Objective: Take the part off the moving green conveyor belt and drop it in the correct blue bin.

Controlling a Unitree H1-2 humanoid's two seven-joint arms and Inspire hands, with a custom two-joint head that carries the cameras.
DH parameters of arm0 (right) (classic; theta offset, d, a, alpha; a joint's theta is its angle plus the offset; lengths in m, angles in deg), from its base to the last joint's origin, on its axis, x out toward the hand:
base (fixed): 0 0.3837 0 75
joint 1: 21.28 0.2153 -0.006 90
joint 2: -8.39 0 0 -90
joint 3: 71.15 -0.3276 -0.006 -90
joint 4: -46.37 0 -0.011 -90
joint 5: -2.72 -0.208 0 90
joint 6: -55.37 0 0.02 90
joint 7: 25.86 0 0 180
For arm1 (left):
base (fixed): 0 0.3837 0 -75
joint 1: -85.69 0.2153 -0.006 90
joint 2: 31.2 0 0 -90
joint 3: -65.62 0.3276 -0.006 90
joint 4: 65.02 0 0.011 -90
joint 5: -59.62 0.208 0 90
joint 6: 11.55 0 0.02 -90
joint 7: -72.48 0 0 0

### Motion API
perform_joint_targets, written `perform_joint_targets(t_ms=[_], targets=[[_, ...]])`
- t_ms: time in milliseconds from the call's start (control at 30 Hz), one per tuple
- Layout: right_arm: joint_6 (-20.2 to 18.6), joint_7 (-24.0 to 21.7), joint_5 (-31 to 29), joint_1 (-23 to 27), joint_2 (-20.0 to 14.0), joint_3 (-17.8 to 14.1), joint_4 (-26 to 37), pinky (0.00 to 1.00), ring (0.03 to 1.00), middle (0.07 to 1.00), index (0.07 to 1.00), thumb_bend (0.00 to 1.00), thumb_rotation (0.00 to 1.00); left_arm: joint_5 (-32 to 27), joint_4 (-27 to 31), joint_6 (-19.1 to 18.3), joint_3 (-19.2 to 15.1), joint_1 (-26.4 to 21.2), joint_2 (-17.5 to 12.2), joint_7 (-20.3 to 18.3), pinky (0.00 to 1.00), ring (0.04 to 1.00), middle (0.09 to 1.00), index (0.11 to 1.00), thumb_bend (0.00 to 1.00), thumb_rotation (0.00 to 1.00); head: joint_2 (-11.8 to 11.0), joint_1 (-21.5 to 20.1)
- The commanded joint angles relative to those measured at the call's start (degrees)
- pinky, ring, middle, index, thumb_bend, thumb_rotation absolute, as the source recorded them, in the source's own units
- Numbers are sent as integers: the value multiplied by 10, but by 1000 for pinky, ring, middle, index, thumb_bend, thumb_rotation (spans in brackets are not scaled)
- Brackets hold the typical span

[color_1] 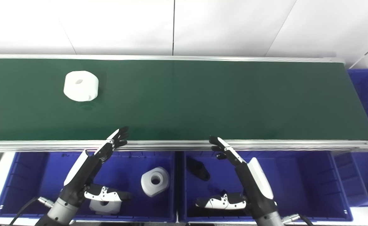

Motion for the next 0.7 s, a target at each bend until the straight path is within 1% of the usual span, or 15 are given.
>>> perform_joint_targets(t_ms=[0, 100, 133, 167, 267, 333, 367, 433, 467, 500, 533, 567, 600, 633, 667], targets=[[-3, 1, -1, -2, 2, 0, 23, 740, 827, 873, 904, 982, 418, -2, 20, 7, -9, 7, 3, -12, 882, 941, 979, 953, 880, 401, 5, 1], [-3, -1, -4, -2, 1, 1, 24, 738, 829, 876, 906, 976, 412, 0, 24, 8, -18, 12, 8, -19, 879, 940, 975, 949, 877, 388, 5, 2], [-5, -3, -6, -2, 0, 2, 24, 740, 832, 879, 907, 973, 411, -1, 26, 8, -21, 14, 8, -23, 883, 940, 973, 947, 875, 383, -1, 9], [-6, -4, -7, -2, 0, 3, 25, 744, 836, 884, 909, 970, 410, -2, 27, 8, -23, 16, 9, -26, 890, 941, 971, 944, 874, 377, -1, 9], [6, 1, -4, -5, -1, 2, 18, 736, 824, 875, 904, 972, 411, -11, 37, 7, -28, 21, 8, -36, 870, 928, 964, 937, 880, 398, -22, 46], [24, 5, -8, -6, -6, 1, 6, 738, 817, 871, 907, 968, 408, -7, 54, 7, -37, 18, 8, -38, 856, 922, 958, 930, 875, 388, -39, 80], [32, 6, -11, -7, -9, 0, 0, 737, 814, 869, 907, 967, 405, -3, 63, 7, -42, 13, 8, -39, 848, 914, 950, 921, 874, 390, -53, 108], [41, 8, -20, -9, -13, -2, -9, 739, 814, 867, 905, 969, 392, -5, 80, 7, -54, 1, 11, -49, 866, 916, 939, 906, 869, 373, -75, 147], [42, 8, -25, -10, -15, -3, -12, 737, 813, 865, 902, 971, 380, -5, 88, 7, -61, -8, 11, -57, 878, 924, 941, 904, 864, 358, -78, 152], [43, 8, -28, -12, -17, -4, -14, 736, 813, 865, 901, 971, 379, -3, 94, 7, -67, -16, 12, -64, 879, 925, 941, 904, 862, 356, -93, 177], [44, 9, -30, -12, -18, -4, -17, 735, 813, 865, 901, 971, 380, 0, 97, 7, -72, -21, 14, -70, 872, 923, 945, 905, 857, 351, -95, 181], [49, 9, -33, -14, -21, -5, -22, 735, 813, 866, 900, 971, 381, 6, 100, 5, -80, -35, 15, -79, 869, 922, 946, 906, 856, 350, -115, 204], [54, 9, -34, -15, -22, -6, -26, 735, 816, 870, 902, 968, 383, 9, 102, 4, -86, -43, 18, -86, 854, 922, 953, 912, 851, 348, -115, 204], [61, 11, -34, -16, -24, -7, -32, 734, 817, 873, 902, 964, 385, 13, 106, -4, -94, -57, 18, -95, 840, 922, 957, 919, 848, 343, -131, 222], [67, 11, -36, -18, -26, -8, -37, 736, 820, 876, 904, 962, 385, 17, 109, -14, -100, -75, 18, -106, 832, 922, 959, 925, 844, 340, -140, 232]])
